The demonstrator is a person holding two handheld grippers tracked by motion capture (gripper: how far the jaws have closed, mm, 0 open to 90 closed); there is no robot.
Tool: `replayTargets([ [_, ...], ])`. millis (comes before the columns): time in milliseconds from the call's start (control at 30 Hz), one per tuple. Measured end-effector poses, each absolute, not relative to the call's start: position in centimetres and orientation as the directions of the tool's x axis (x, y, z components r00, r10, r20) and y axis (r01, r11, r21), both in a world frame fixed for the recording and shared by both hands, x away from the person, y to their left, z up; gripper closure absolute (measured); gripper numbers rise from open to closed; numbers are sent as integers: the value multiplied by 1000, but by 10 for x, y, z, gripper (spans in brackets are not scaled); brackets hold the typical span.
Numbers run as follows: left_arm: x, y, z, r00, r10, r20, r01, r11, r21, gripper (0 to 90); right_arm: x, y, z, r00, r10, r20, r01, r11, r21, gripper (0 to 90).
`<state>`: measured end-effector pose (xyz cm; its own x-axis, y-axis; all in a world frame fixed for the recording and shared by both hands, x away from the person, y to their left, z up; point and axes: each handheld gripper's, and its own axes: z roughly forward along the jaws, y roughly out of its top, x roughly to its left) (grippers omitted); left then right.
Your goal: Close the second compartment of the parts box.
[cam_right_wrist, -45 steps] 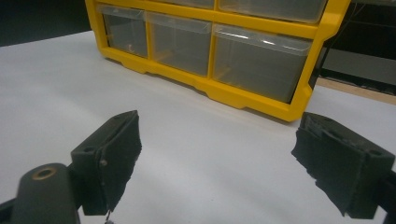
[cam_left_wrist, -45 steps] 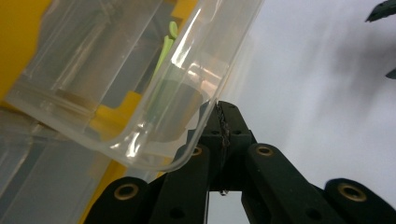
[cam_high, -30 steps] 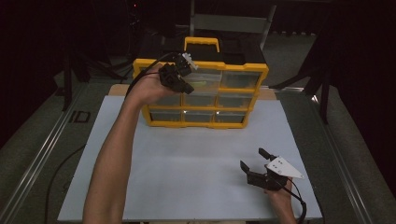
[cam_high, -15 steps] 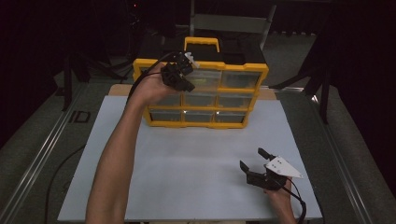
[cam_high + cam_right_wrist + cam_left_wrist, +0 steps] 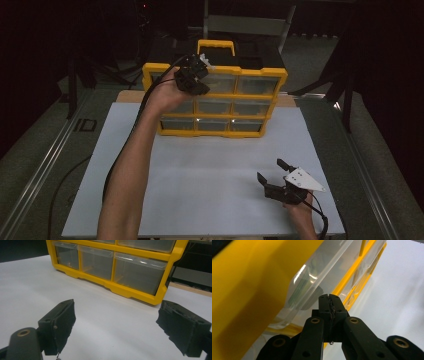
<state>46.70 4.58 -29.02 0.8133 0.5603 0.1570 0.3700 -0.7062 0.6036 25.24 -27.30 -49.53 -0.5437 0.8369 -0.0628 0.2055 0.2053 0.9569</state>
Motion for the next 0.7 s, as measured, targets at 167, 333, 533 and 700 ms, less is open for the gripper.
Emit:
replayTargets([
  [167, 467, 43, -292, 811, 564, 159, 369, -703, 608, 900, 252, -273, -495, -544, 837, -62, 207, 206, 956, 141],
  [333, 466, 43, -294, 811, 564, 155, 368, -698, 615, 898, 252, -273, -495, -544, 837, -63, 205, 206, 957, 142],
  [533, 465, 43, -294, 815, 556, 160, 360, -704, 612, 863, 252, -273, -495, -544, 836, -64, 206, 207, 956, 141],
  [700, 463, 44, -296, 822, 549, 154, 360, -710, 605, 799, 252, -273, -495, -545, 836, -66, 204, 208, 957, 142],
])
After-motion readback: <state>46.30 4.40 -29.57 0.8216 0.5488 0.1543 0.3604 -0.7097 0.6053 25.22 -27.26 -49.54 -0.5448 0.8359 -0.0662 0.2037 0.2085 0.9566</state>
